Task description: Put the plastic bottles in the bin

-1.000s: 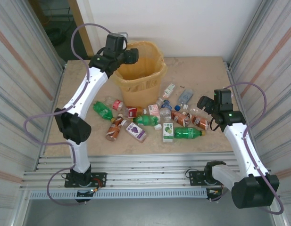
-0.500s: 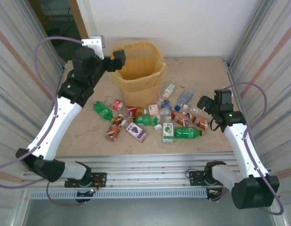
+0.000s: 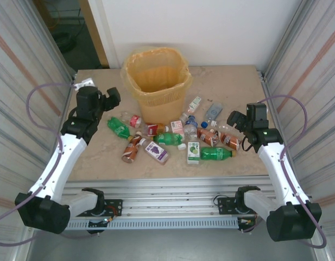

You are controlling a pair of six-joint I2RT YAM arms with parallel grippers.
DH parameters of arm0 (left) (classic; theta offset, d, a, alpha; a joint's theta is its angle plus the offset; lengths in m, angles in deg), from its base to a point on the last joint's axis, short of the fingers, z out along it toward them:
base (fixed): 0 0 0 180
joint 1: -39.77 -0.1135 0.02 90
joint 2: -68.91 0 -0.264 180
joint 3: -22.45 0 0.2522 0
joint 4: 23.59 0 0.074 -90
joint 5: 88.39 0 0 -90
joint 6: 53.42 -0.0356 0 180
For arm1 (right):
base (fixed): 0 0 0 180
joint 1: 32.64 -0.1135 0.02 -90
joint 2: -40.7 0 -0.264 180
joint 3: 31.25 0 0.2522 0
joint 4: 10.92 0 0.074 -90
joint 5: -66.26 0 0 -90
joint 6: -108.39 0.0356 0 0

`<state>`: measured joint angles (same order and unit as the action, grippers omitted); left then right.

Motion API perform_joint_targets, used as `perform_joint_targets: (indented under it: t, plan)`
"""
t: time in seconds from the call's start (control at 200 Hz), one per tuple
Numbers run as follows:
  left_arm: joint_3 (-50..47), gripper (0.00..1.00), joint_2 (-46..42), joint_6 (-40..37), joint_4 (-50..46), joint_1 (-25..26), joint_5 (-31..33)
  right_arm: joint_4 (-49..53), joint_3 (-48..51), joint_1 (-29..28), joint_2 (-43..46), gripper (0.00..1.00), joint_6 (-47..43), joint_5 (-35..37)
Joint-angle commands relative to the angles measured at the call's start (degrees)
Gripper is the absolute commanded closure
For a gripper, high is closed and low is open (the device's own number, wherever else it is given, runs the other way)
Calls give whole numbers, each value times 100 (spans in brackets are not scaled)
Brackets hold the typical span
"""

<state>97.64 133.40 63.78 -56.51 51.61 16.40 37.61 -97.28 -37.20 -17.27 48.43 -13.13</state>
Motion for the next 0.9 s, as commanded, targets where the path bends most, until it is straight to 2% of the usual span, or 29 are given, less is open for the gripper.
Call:
perform_joint_targets:
  t: [0.0, 0.225, 0.411, 0.586, 0.892]
  plan:
    - [-486, 1, -75, 721, -102, -367, -328, 22, 6, -52, 46, 2, 134, 11]
    - [-869, 1, 477, 999, 23, -759, -791, -11, -29, -45, -44, 2, 141, -28]
    - [-689, 1, 1373, 1000, 38, -762, -1170, -9, -89, -58, -154, 2, 151, -69]
    - [-510, 1, 2125, 1009, 52, -759, -1277, 83, -166, -63, -167, 2, 128, 14]
    - [-415, 4, 2757, 1020, 116, -761, -1417, 97, -201, -64, -195, 2, 109, 73]
